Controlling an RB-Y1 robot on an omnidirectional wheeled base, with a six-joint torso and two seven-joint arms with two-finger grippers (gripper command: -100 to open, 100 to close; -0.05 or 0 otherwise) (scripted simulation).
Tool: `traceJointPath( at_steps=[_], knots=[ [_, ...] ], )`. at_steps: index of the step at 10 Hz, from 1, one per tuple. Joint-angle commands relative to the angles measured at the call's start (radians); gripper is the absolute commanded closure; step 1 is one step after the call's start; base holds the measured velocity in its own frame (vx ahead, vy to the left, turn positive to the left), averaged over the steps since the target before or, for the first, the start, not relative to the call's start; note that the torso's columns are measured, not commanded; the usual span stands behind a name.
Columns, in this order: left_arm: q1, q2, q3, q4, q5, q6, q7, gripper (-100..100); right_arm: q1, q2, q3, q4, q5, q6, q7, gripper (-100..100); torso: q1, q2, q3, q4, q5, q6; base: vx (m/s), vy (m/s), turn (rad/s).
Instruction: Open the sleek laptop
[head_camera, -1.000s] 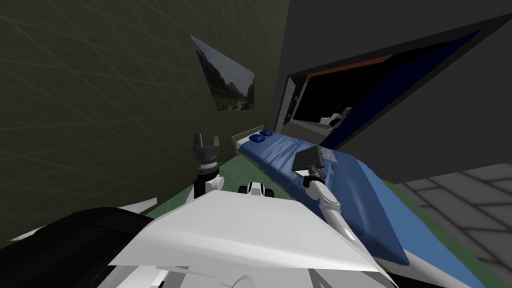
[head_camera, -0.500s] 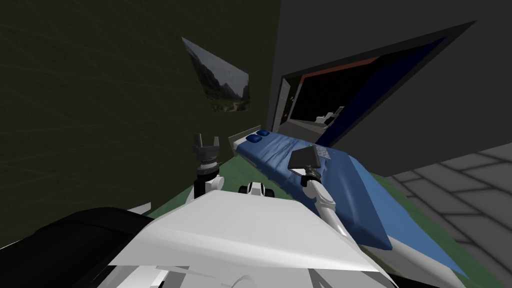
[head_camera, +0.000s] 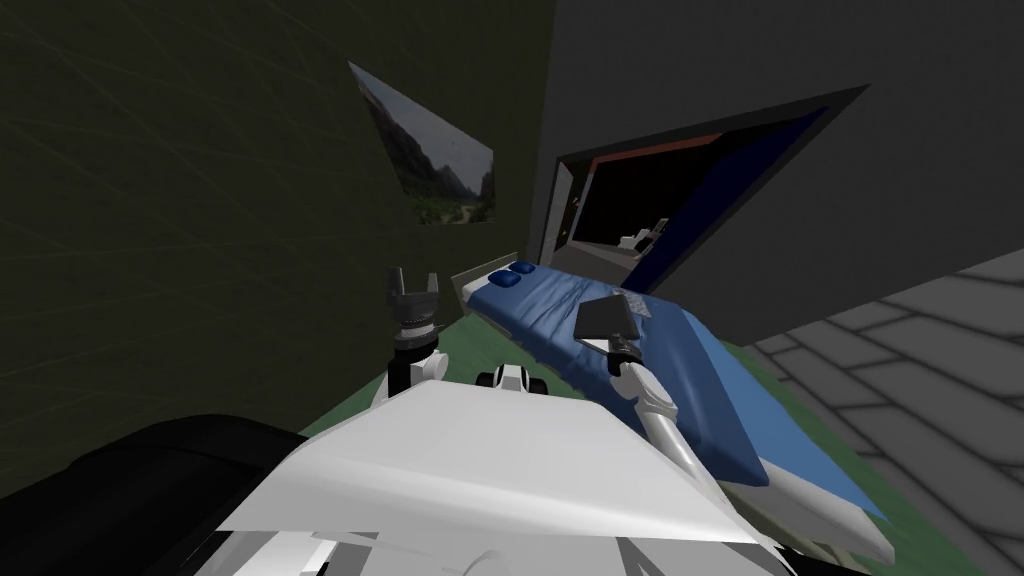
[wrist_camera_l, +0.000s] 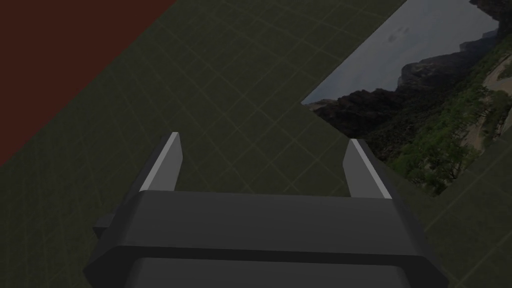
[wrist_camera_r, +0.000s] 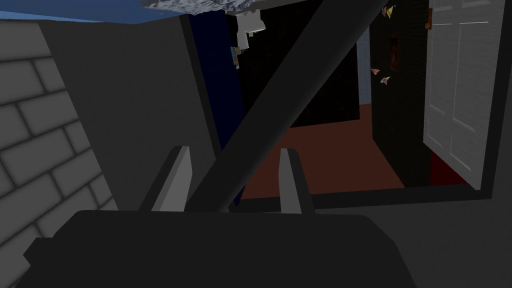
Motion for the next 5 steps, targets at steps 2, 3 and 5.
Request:
traceJointPath(
  at_steps=[2,3,5],
  knots=[
    [0.000,0.000,0.000,0.000,0.000,0.000,0.000,0,0.006,0.001,0.011,0.054,-0.057,-0.089,0.022,100,-0.003,0.001,0.001,-0.001,-0.006,-0.004,0.008,-0.015,-0.011],
    [0.000,0.000,0.000,0.000,0.000,0.000,0.000,0,0.006,0.001,0.011,0.054,-0.057,-0.089,0.022,100,0.000,0.001,0.002,0.000,-0.005,-0.006,-0.006,-0.012,-0.007],
    [0.000,0.000,0.000,0.000,0.000,0.000,0.000,0,-0.016,-0.018,-0.007,0.125,-0.123,-0.152,0.074,100,0.005,-0.002,-0.001,0.001,0.001,-0.004,0.071,0.058,-0.133]
  ],
)
